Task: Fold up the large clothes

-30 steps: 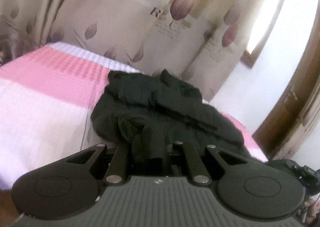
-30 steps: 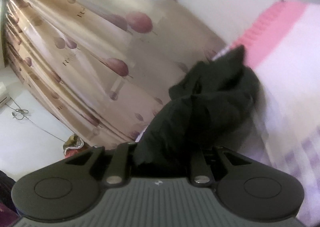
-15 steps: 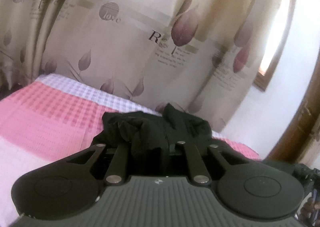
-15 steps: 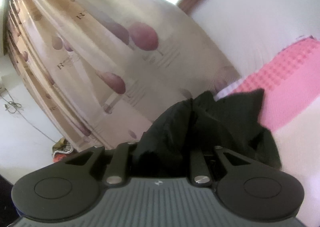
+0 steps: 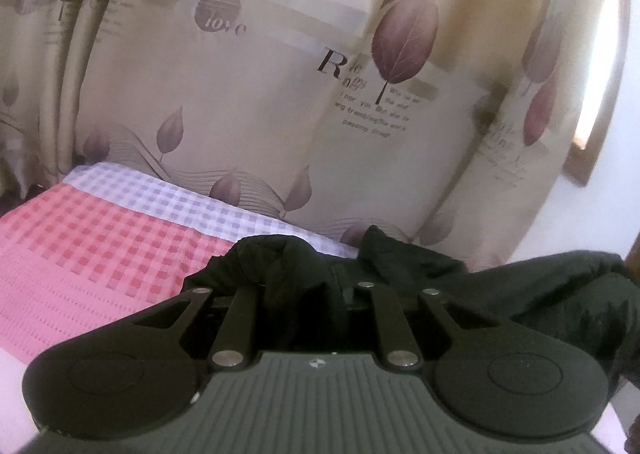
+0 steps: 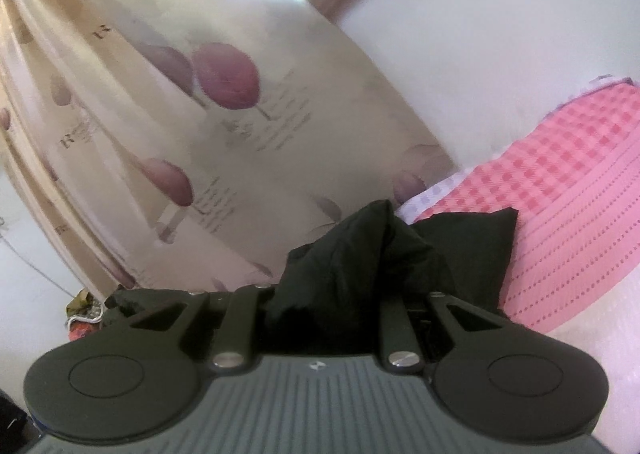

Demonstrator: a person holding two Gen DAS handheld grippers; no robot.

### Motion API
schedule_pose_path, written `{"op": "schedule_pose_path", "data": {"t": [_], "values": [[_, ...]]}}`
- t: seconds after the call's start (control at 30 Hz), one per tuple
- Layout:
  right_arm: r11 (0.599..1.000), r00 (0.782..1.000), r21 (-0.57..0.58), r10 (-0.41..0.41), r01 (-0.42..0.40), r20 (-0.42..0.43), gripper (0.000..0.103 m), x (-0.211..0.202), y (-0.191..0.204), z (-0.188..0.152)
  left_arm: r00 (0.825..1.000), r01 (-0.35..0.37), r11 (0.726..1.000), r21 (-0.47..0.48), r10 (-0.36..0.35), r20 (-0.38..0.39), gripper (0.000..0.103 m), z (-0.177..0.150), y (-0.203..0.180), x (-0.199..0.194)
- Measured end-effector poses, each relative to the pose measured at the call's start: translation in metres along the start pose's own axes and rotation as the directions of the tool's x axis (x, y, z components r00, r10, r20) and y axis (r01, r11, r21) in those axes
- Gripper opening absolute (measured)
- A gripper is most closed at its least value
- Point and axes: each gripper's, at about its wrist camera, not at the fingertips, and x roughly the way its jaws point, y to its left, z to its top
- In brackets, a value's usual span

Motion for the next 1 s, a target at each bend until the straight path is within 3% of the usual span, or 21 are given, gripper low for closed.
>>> {"op": "schedule_pose_path", "data": {"t": [0.43, 0.53, 0.7, 1.0], "values": [[0.993, 0.996, 0.069, -0.09, 0.091, -0.012, 0.025, 0.046, -0.025, 0.01, 0.996, -0.086, 0.996, -0.004, 0.086, -0.006, 0.028, -0.003, 0.002, 0.047], [0.988, 0.998, 0.141, -0.066, 0.066, -0.001, 0.039, 0.05, -0.034, 0.008, 0.996, -0.088, 0.996, 0.001, 0.088, -0.006, 0.033, -0.006, 0.003, 0.052], [0.981, 0.998, 0.191, -0.05, 0.04, 0.048, 0.087, 0.046, -0.039, 0.003, 0.998, -0.064, 0.998, -0.012, 0.064, -0.008, 0.048, -0.01, 0.005, 0.056], [0.972, 0.996, 0.23, -0.059, 0.041, 0.072, 0.089, 0.031, -0.049, -0.006, 0.999, -0.035, 0.999, 0.004, 0.034, 0.037, 0.089, -0.016, -0.005, 0.05]]}}
